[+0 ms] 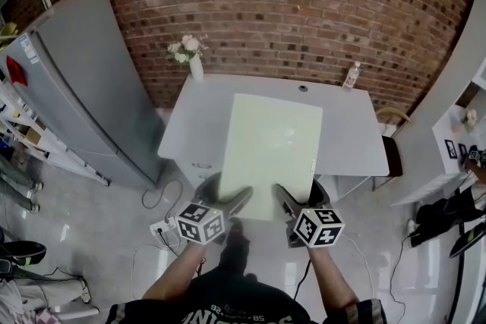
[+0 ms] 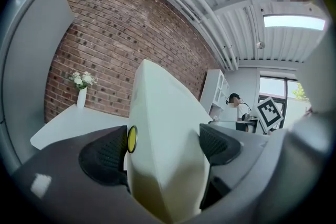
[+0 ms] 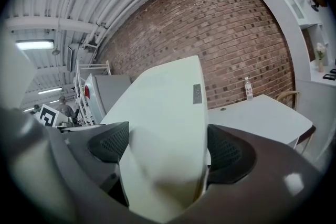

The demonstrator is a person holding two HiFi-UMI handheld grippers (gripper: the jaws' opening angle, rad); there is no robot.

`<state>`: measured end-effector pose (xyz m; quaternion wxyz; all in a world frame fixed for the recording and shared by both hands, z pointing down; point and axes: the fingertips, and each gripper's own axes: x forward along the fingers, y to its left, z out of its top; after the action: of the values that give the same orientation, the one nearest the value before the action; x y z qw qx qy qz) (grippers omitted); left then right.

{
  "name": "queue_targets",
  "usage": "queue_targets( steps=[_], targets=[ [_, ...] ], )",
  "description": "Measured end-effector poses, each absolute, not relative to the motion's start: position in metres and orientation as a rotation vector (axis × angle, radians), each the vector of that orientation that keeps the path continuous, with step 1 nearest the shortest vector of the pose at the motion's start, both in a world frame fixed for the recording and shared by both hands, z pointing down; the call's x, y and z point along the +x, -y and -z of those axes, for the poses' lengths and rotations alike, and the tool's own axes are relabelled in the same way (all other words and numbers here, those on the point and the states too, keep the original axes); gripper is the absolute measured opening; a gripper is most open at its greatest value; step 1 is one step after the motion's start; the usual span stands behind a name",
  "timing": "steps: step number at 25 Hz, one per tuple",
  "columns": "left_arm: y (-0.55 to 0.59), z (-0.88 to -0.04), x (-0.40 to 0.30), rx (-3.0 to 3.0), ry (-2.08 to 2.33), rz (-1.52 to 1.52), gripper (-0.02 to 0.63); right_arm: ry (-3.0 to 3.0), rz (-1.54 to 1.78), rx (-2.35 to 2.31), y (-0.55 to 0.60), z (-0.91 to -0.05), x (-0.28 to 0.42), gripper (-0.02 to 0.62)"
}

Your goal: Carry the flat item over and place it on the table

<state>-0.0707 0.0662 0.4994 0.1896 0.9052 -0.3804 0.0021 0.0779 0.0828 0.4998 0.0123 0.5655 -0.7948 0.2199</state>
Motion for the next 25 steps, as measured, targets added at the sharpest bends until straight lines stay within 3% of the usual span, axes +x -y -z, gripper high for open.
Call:
queue_targets(
  steps=[15, 25],
  targets=[
    [0.143, -0.498, -0.072, 2.521, 1.009, 0.007, 0.431, 2.402, -0.683, 1.796, 0.122, -0.491, 0.076, 0.465],
    [0.228, -0.508, -0.066, 2.51, 0.936, -0.011, 0.431, 2.33, -0.699, 1.847, 0.2, -0.498, 0.08, 0.463]
  ],
)
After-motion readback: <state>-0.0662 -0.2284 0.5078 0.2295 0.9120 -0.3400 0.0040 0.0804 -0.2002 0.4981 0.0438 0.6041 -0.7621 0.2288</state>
